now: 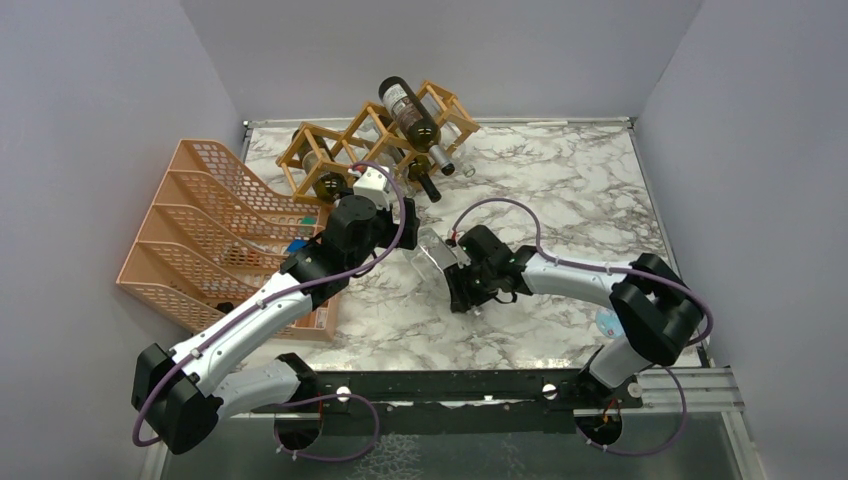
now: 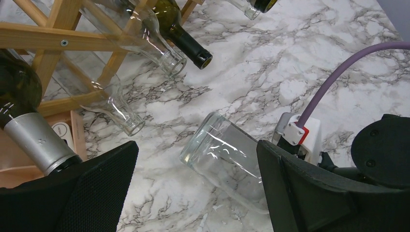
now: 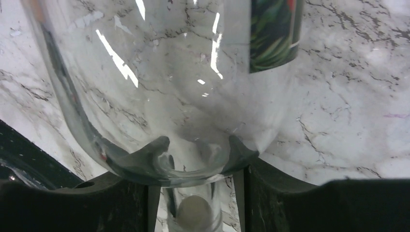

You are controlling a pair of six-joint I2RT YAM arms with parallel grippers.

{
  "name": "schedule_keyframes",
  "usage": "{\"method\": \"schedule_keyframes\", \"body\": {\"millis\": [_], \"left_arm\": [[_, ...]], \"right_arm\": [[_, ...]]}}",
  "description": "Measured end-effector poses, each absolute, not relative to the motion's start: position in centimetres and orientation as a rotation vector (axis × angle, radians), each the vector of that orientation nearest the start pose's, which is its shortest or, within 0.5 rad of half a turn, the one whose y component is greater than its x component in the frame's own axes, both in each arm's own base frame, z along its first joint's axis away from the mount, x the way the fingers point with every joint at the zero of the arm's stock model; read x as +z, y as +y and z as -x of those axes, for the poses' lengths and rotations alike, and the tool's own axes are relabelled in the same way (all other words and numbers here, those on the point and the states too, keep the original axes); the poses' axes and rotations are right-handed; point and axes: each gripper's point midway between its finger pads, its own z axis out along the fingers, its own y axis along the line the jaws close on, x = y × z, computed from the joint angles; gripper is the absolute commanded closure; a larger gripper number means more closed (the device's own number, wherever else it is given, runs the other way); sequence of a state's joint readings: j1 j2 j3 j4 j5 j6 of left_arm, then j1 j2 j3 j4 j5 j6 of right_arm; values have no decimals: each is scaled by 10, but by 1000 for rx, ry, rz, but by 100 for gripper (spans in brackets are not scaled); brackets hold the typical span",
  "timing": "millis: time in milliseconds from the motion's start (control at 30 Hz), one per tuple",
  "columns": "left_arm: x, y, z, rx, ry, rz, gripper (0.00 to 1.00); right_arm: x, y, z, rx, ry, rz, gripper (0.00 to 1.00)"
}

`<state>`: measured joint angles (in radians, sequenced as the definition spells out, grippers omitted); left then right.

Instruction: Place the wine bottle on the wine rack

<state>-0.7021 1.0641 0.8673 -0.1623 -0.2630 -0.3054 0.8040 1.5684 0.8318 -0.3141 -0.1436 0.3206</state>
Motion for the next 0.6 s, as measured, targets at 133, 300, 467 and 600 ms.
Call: {"method": "schedule_keyframes", "body": {"millis": [133, 300, 467, 600], "left_arm": [[231, -206, -298, -411, 1930, -206, 1], [231, -203, -299, -394, 1927, -207, 1], [231, -201, -300, -386, 1928, -206, 1], [232, -200, -300, -381, 1925, -207, 1]], "right_arm": [[22, 268, -203, 561, 2621, 713, 73], [22, 273, -208, 576, 2603, 694, 99], [23, 271, -208, 575, 2592, 687, 99], [26, 263, -203, 559, 2588, 696, 99]]}}
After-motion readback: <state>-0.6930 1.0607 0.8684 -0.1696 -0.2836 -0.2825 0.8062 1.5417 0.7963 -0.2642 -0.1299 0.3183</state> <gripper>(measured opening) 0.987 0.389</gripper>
